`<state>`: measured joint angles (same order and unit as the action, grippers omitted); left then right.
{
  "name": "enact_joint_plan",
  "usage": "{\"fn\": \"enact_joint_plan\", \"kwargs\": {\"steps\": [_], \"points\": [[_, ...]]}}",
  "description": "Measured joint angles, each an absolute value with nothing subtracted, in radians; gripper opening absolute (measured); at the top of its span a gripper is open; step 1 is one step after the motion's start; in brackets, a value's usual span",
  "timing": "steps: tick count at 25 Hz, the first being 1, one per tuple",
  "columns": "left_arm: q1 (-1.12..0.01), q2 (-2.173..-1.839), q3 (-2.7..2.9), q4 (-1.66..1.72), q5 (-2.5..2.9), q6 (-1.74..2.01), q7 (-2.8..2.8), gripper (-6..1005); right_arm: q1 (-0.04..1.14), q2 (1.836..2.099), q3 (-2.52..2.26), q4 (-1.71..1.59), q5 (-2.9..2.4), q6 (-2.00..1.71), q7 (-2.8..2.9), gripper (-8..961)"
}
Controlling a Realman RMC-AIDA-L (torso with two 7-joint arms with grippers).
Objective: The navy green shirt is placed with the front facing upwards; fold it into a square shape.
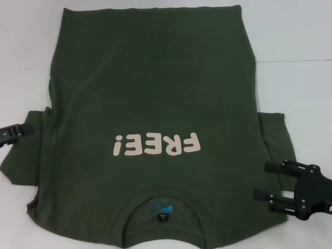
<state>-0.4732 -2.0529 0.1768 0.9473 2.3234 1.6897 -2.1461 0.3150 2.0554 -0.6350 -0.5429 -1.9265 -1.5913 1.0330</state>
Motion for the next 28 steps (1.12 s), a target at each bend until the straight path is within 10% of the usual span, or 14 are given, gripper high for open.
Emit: {"fn": "enact_joint_plan", "kwargs": {"steps": [28], "points": [[-0.551, -2.02, 0.283, 0.902, 2.648, 1.436, -2.419, 732, 0.31, 2.057, -0.634, -0.542, -1.927, -1.593, 1.034, 778]]}}
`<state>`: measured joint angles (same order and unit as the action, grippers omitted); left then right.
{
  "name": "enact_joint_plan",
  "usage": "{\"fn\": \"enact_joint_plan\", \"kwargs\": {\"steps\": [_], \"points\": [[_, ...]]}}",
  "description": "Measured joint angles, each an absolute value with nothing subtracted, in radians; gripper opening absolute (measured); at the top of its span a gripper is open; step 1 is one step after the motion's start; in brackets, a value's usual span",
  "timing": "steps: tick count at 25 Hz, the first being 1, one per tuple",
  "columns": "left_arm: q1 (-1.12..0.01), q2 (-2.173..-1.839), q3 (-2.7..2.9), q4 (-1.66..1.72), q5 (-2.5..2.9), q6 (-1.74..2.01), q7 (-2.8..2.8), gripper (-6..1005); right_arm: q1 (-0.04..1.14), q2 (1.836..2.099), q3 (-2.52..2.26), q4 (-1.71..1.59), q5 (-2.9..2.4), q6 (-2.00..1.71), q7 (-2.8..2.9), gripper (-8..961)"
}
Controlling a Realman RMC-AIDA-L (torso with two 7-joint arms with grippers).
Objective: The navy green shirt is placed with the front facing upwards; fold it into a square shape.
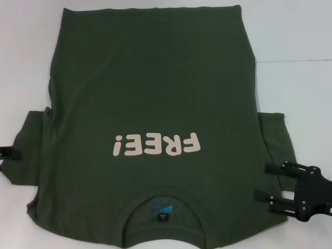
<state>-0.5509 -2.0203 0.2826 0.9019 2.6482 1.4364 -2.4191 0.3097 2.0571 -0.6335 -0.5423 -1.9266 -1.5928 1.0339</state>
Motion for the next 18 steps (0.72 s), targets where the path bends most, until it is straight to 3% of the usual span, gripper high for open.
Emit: {"fn": "enact_joint_plan", "kwargs": {"steps": [18], "points": [[-0.549, -2.029, 0.319, 0.88, 2.672, 1.35, -2.419, 732, 0.311, 2.058, -0.634, -0.538, -1.927, -1.587, 1.034, 779]]}}
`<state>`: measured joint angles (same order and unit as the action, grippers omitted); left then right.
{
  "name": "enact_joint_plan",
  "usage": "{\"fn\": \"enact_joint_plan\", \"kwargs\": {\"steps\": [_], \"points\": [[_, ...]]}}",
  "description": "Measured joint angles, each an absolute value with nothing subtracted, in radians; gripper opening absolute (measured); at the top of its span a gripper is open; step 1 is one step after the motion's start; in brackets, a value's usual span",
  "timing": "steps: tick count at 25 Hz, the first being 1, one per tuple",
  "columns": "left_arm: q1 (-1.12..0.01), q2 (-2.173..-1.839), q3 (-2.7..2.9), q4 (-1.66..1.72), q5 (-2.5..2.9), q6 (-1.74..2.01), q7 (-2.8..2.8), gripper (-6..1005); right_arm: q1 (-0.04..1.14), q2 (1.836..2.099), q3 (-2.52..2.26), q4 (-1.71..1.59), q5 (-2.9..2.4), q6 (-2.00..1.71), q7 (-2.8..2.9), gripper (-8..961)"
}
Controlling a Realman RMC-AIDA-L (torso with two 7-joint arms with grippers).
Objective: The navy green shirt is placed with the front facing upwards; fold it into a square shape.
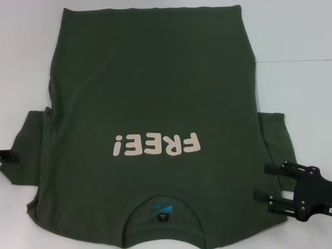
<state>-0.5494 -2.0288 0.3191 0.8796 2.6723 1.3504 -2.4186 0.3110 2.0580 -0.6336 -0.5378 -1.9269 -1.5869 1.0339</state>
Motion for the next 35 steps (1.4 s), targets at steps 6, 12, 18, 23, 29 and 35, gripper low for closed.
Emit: {"fn": "enact_joint_plan", "kwargs": {"steps": [6, 12, 18, 23, 29, 35], "points": [[-0.55, -2.031, 0.341, 0.877, 2.672, 1.331, -2.42, 732, 0.311, 2.058, -0.634, -0.537, -1.926, -1.588, 1.034, 778], [-0.551, -2.034, 0.353, 0.876, 2.672, 1.327, -2.421, 732, 0.311, 2.058, -0.634, -0.537, -1.926, -1.587, 1.034, 778], [-0.552, -2.035, 0.368, 0.876, 2.672, 1.327, -2.429, 732, 0.311, 2.057, -0.634, -0.537, -1.927, -1.585, 1.034, 778], [-0.553, -2.036, 0.371, 0.875, 2.672, 1.326, -2.431, 732, 0.313, 2.057, -0.634, -0.537, -1.927, -1.587, 1.034, 778], [-0.554, -2.035, 0.371, 0.878, 2.672, 1.327, -2.431, 732, 0.312, 2.057, -0.634, -0.537, -1.927, -1.586, 1.034, 779], [-0.554, -2.033, 0.371, 0.887, 2.686, 1.312, -2.431, 733, 0.312, 2.057, -0.634, -0.537, -1.927, -1.587, 1.035, 779]]}}
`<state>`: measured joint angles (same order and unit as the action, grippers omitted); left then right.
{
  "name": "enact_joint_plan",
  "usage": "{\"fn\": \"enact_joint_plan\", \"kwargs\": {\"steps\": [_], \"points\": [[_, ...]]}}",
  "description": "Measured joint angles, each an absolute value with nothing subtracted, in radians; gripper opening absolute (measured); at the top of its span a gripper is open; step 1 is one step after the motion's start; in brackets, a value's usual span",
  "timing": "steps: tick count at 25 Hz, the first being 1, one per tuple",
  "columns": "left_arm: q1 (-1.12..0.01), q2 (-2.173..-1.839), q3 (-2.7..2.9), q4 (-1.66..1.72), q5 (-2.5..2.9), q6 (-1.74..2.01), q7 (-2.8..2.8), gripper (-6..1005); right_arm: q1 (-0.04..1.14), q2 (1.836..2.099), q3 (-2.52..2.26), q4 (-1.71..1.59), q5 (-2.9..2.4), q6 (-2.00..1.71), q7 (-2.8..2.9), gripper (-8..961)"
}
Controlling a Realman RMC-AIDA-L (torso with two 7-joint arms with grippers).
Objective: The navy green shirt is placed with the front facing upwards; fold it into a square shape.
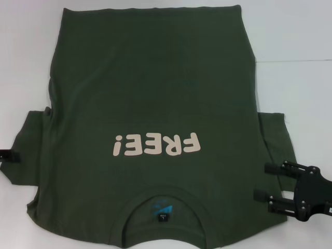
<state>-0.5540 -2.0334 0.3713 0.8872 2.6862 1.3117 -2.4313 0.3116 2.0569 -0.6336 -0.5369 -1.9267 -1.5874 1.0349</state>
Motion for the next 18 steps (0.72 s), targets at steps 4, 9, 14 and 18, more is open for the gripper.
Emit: {"fn": "enact_joint_plan", "kwargs": {"steps": [4, 9, 14, 18], "points": [[-0.556, -2.033, 0.371, 0.888, 2.693, 1.299, -2.429, 733, 0.311, 2.057, -0.634, -0.537, -1.927, -1.589, 1.035, 779], [-0.557, -2.035, 0.372, 0.883, 2.694, 1.292, -2.426, 733, 0.309, 2.057, -0.634, -0.537, -1.927, -1.59, 1.035, 778], [-0.558, -2.036, 0.393, 0.881, 2.696, 1.292, -2.431, 733, 0.308, 2.057, -0.634, -0.537, -1.927, -1.592, 1.035, 778], [-0.558, -2.037, 0.394, 0.88, 2.698, 1.291, -2.431, 733, 0.308, 2.057, -0.634, -0.536, -1.927, -1.592, 1.035, 779]]}}
